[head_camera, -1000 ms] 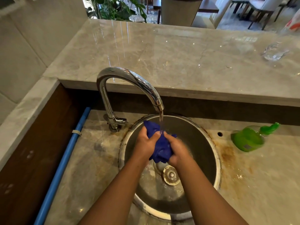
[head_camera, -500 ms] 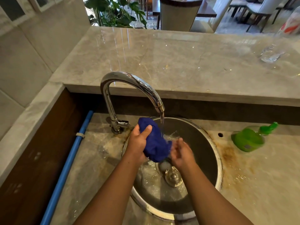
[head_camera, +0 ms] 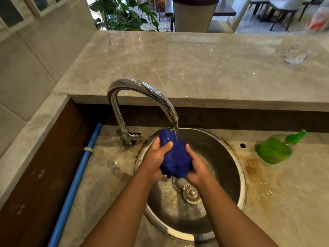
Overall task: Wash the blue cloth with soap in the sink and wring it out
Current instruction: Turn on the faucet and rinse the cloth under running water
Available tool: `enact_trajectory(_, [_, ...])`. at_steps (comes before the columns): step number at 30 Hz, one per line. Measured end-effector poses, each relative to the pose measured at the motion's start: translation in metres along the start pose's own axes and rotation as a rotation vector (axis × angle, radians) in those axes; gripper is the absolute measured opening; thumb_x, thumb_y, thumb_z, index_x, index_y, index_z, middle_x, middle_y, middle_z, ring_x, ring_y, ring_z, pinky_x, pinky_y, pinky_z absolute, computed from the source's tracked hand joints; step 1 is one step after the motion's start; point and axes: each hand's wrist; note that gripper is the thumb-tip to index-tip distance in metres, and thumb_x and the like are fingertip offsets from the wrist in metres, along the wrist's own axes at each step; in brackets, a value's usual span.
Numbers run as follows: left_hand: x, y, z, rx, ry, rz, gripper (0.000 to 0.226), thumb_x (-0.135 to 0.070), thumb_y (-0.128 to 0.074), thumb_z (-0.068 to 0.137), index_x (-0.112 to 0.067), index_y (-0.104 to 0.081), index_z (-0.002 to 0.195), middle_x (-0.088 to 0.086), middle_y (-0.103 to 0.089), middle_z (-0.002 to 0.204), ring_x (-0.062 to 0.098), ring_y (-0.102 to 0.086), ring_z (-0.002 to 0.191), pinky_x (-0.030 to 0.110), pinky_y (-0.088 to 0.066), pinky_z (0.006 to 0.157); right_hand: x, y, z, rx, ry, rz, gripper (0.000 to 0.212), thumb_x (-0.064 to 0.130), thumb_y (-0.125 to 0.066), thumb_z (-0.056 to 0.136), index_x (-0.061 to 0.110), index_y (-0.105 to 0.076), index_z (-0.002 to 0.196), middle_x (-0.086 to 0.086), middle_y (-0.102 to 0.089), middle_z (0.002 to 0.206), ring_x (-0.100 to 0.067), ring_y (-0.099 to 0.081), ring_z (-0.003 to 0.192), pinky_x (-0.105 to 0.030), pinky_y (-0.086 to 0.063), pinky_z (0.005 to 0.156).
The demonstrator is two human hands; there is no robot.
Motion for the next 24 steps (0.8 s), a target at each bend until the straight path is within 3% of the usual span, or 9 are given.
enact_trajectory(3, [-0.005, 0.008, 0.004, -0.113, -0.007, 0.267, 0.032, -0.017, -0.052, 0.101, -0.025, -0.052, 0.132, 0.004, -0.066, 0.122, 0.025, -0.068, 0.105, 0.048, -0.059, 0.089, 0.013, -0.004, -0.003, -0.11, 0.212, -0.24, 0.023, 0.028, -0.056, 0.1, 0.013, -0.064, 0.116, -0.014, -0.075, 0.111, -0.033, -0.072, 0.099, -0.054, -0.056, 0.092])
enact_trajectory(5, [0.0, 0.01, 0.008, -0.217, -0.008, 0.416, 0.025, -0.023, -0.049, 0.103, -0.03, -0.052, 0.127, 0.0, -0.065, 0.118, 0.023, -0.068, 0.101, 0.051, -0.058, 0.09, 0.016, -0.011, -0.009, -0.136, 0.314, -0.335, 0.021, 0.031, -0.052, 0.102, 0.016, -0.065, 0.109, -0.014, -0.073, 0.111, -0.03, -0.071, 0.098, -0.05, -0.058, 0.088])
enact_trajectory(7, [0.006, 0.006, 0.008, -0.276, -0.019, 0.383, 0.019, -0.027, -0.048, 0.103, -0.035, -0.054, 0.12, -0.002, -0.066, 0.115, 0.022, -0.067, 0.1, 0.053, -0.057, 0.091, 0.012, -0.017, -0.017, -0.075, 0.346, -0.331, 0.025, 0.036, -0.052, 0.101, 0.017, -0.066, 0.11, -0.013, -0.073, 0.113, -0.029, -0.071, 0.101, -0.05, -0.058, 0.088])
enact_trajectory(11, [0.01, -0.004, 0.009, -0.186, -0.021, 0.115, 0.032, -0.021, -0.049, 0.103, -0.025, -0.052, 0.135, 0.008, -0.065, 0.127, 0.031, -0.066, 0.11, 0.054, -0.054, 0.093, -0.014, -0.005, -0.013, 0.038, 0.106, -0.147, 0.046, 0.054, -0.053, 0.095, 0.023, -0.061, 0.127, -0.011, -0.068, 0.126, -0.034, -0.068, 0.113, -0.053, -0.057, 0.089])
enact_trajectory(14, [0.009, -0.012, 0.006, -0.077, -0.048, 0.012, 0.031, -0.01, -0.049, 0.102, -0.019, -0.054, 0.131, 0.009, -0.068, 0.121, 0.027, -0.068, 0.107, 0.041, -0.057, 0.087, -0.025, 0.004, -0.011, 0.111, -0.087, 0.154, 0.058, 0.056, -0.047, 0.097, 0.017, -0.052, 0.14, -0.019, -0.064, 0.132, -0.039, -0.066, 0.115, -0.051, -0.051, 0.097])
enact_trajectory(18, [0.01, -0.018, 0.002, -0.009, -0.042, -0.033, 0.032, -0.004, -0.053, 0.098, -0.018, -0.057, 0.127, 0.007, -0.07, 0.115, 0.023, -0.069, 0.104, 0.038, -0.057, 0.09, -0.026, 0.001, -0.011, 0.143, -0.191, 0.197, 0.068, 0.065, -0.049, 0.091, 0.011, -0.061, 0.132, -0.02, -0.067, 0.128, -0.037, -0.068, 0.11, -0.047, -0.045, 0.103])
enact_trajectory(21, [0.01, -0.01, 0.003, -0.013, -0.028, -0.023, 0.039, -0.001, -0.054, 0.097, -0.017, -0.054, 0.133, 0.009, -0.069, 0.12, 0.026, -0.07, 0.105, 0.041, -0.059, 0.086, -0.019, 0.004, -0.008, 0.095, -0.173, 0.151, 0.073, 0.071, -0.054, 0.086, 0.013, -0.062, 0.131, -0.021, -0.066, 0.128, -0.04, -0.064, 0.116, -0.05, -0.048, 0.102])
enact_trajectory(24, [0.005, 0.006, 0.003, -0.047, -0.024, 0.033, 0.046, -0.001, -0.057, 0.096, -0.02, -0.052, 0.137, 0.01, -0.067, 0.125, 0.031, -0.069, 0.109, 0.05, -0.058, 0.089, -0.003, 0.011, -0.004, 0.072, -0.046, 0.002, 0.063, 0.058, -0.061, 0.087, 0.012, -0.062, 0.13, -0.02, -0.068, 0.125, -0.041, -0.067, 0.112, -0.055, -0.051, 0.097])
Point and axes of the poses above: each hand's wrist, its own z-axis towards the middle knuckle, its own y-axis out of the back of the hand, x = y × z
